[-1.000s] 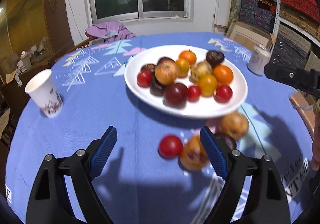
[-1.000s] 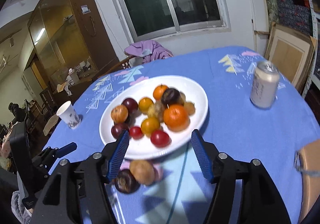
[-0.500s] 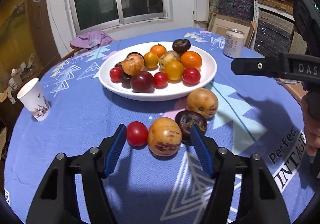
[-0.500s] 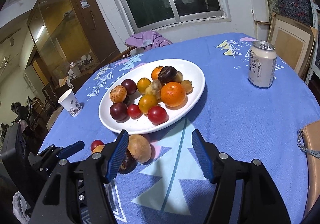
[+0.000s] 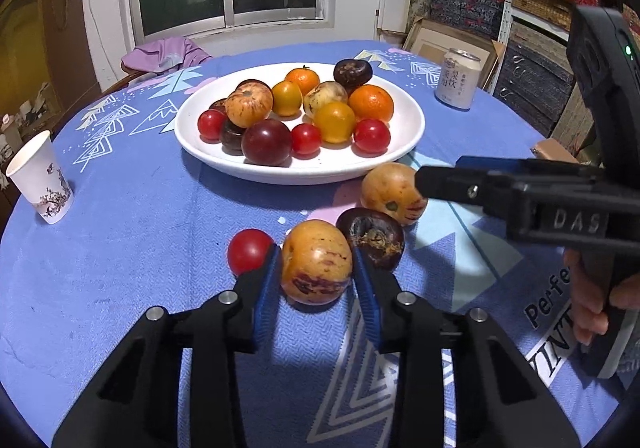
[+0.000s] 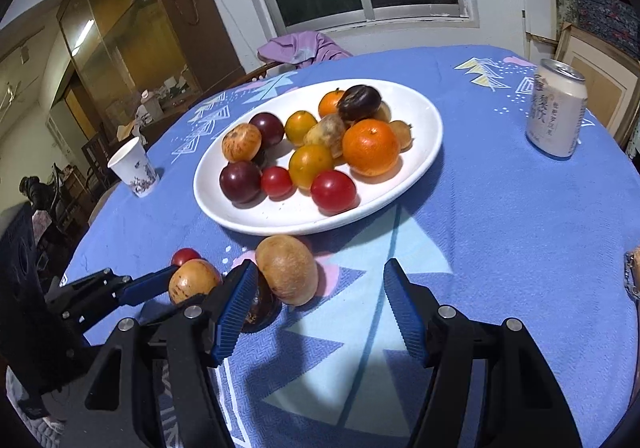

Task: Organize fruits
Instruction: 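Grasp a striped tan fruit with the left tool while the right tool grasps a tan round fruit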

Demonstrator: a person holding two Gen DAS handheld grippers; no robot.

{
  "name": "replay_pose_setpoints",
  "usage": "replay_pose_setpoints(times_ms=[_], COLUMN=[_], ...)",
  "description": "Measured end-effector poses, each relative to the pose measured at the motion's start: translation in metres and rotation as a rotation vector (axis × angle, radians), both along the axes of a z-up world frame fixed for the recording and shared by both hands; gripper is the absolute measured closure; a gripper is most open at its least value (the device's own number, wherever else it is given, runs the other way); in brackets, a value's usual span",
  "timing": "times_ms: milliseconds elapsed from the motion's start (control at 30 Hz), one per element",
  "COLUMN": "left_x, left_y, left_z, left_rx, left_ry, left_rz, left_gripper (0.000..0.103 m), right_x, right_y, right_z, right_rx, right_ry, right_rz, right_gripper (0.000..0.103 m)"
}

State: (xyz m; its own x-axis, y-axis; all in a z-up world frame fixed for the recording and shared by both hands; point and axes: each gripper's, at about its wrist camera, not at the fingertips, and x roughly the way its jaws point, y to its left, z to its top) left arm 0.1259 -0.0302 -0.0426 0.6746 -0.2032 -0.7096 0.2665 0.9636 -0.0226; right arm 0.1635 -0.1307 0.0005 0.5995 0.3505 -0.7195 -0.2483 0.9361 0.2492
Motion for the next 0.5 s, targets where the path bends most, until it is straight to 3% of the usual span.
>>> replay_pose_setpoints(times_ms=[367, 500], left_x=[-0.002, -0.002], left_y=[-0.004, -0.005], left_z=[0.001, 0.001], left_rx=[0.033, 0.036], left_ry=[-0.015, -0.017], left_rz=[0.001, 0.002], left_gripper=[0.067, 0.067], right_x=[0.005, 0.007], right_y=[0.02, 0.025], right_z=[-0.008, -0.012], right_rx=[-0.042, -0.057], right_ry=[0.002, 0.009], right_rz=[0.03, 0.046], right_gripper=[0.037, 0.048])
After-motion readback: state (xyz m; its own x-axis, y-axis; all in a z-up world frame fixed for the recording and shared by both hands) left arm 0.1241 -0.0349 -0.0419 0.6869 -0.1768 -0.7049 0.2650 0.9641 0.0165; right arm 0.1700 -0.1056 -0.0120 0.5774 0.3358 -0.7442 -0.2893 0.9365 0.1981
